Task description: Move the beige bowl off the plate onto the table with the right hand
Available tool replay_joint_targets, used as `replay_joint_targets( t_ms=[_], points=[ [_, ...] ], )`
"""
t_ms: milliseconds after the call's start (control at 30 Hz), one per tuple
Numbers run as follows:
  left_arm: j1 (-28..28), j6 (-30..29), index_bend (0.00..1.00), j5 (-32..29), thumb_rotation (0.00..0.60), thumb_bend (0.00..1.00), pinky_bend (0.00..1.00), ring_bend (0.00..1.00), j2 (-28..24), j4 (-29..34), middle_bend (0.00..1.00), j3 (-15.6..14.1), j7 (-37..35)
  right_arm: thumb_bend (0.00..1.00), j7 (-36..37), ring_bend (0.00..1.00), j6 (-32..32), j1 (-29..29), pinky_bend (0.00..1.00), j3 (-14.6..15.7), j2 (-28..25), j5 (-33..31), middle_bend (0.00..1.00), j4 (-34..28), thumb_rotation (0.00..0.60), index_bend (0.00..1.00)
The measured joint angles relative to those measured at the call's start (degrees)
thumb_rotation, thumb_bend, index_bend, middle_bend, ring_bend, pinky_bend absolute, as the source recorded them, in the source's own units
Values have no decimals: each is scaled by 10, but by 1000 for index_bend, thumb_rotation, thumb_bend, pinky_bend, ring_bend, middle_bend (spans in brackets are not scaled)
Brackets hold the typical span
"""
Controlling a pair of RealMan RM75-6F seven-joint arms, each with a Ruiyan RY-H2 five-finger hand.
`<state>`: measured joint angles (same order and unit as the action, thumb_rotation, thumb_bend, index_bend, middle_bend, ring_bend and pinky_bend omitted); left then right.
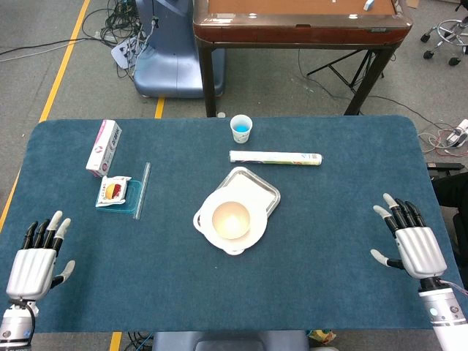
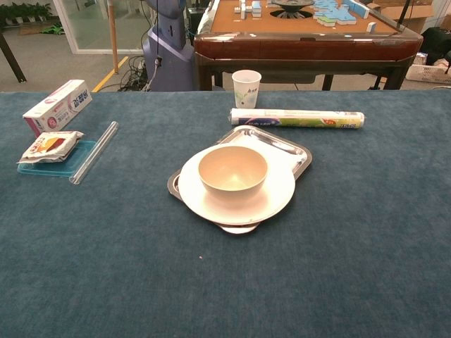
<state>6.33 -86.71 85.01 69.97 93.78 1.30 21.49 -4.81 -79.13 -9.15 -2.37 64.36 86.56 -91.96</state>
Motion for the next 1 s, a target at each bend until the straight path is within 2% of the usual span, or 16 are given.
replay_joint_targets(
  t_ms=[533,1000],
  points=[
    [12,12,0,4,600,266,0,0,-5,9,0,11,2,236,10,0,0,3,0,1,-4,-3,38,0,600,154],
    [4,3,0,-2,600,266,0,0,-13,12,0,15,-14,209,48,0,79,-49,0,-19,-43,-20,34,-38,600,121]
  ],
)
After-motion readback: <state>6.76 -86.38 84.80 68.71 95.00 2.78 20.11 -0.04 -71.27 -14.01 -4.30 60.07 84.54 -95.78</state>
